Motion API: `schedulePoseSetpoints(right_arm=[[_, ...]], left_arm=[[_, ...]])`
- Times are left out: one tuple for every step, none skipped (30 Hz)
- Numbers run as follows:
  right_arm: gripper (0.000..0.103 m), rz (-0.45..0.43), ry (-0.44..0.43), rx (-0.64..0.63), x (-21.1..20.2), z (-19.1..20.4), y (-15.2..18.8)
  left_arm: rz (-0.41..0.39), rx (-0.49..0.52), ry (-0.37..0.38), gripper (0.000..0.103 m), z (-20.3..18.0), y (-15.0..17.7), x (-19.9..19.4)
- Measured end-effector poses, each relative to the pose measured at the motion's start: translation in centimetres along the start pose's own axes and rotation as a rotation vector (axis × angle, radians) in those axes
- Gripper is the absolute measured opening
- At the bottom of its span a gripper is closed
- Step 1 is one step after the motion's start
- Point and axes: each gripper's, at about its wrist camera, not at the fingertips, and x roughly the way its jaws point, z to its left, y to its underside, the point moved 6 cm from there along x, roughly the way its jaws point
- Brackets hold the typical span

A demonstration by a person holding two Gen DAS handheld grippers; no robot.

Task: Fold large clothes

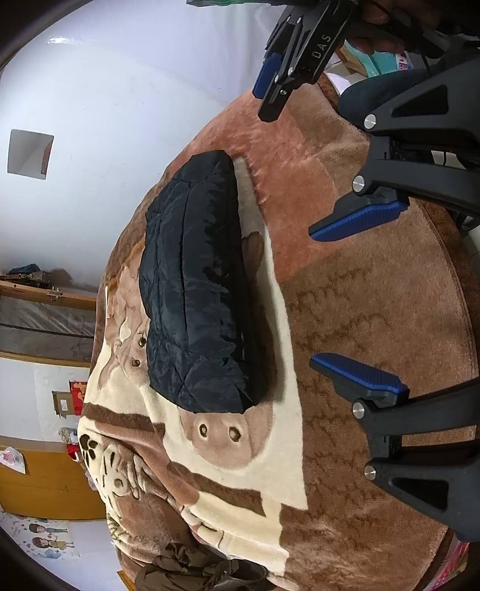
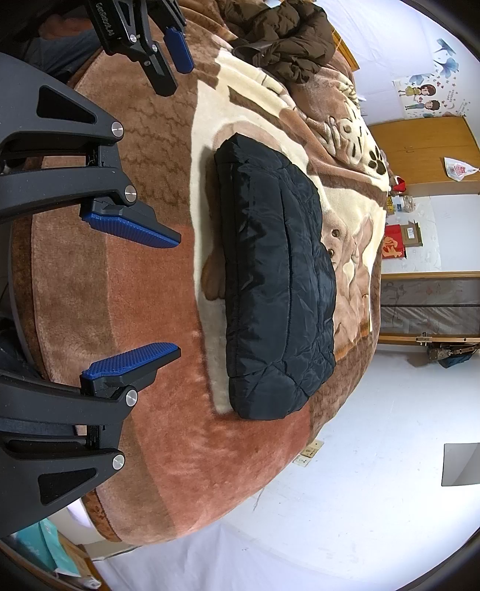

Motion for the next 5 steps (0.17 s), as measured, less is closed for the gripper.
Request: schedulePoseSetpoints(right_arm=[[0.054,0.0,0.0,0.0,-0.01,0.02,0.0],[0.054,0.0,0.0,0.0,0.0,-0.1,0.04],[0.054,0.0,0.0,-0.001,0.07,-0.15,0.02],[0.054,-0.001,0.0,-0.001,0.09,-0.25,0.04],[0.054,0.001,0.0,0.0,0.08,-0.18,0.02]], left_arm=[[-0.003,-0.004,0.004,0.065,0.04,-0.01,0.0],[-0.006,-0.006,0.002,0.065,0.12,0.04,-0.03],[-0.006,-0.006,-0.003,0.065,0.17,0.04,0.01],[-0.005,-0.005,-0.004,0.065,0.2,0.05,0.05],[-0.005,-0.006,-0.005,0.065,0.2,0.11,0.05]])
